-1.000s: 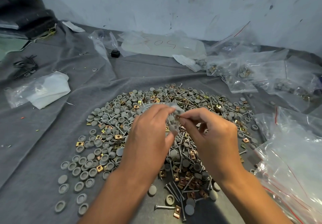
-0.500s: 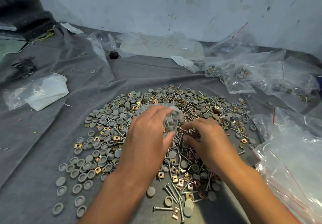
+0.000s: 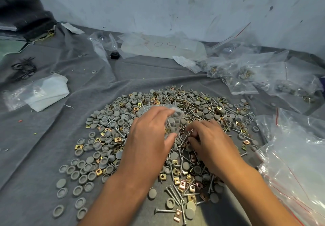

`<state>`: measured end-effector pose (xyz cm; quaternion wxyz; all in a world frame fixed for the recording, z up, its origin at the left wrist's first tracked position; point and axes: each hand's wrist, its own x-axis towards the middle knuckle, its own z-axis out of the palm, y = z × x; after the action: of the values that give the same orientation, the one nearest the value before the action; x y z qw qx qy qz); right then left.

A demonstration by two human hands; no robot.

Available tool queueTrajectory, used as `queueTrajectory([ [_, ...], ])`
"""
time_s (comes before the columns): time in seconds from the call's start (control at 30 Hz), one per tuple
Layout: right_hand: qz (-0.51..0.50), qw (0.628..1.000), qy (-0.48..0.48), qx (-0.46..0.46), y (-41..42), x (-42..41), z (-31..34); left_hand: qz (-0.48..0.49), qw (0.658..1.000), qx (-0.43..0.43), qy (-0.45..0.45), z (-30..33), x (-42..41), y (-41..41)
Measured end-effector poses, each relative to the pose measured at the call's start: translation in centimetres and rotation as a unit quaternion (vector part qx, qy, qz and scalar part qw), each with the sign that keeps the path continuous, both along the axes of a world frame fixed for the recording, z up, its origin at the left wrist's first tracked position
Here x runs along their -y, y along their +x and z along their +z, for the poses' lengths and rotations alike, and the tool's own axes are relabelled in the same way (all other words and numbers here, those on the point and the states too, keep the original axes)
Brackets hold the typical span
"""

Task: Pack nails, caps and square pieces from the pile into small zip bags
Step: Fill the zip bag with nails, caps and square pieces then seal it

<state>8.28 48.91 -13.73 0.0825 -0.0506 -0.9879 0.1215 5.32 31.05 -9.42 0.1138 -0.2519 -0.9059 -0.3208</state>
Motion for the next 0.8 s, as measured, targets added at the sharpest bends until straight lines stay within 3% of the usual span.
queueTrajectory([
  [0.43,0.005,0.996,0.084,0.008,-0.45,0.62,-0.49,-0.001,1.0,-0.002,-0.001,-0.09,0.02,-0.09],
  [0.7,0.024,0.995,0.093,0.018,-0.42,0.34,-0.28,-0.001,1.0,-0.01,-0.005,-0.24,0.11,-0.03],
  [0.8,0.015,0.999,0.034,0.003,-0.34,0.03,-0.31,0.0,1.0,-0.01,-0.002,-0.19,0.09,-0.02],
])
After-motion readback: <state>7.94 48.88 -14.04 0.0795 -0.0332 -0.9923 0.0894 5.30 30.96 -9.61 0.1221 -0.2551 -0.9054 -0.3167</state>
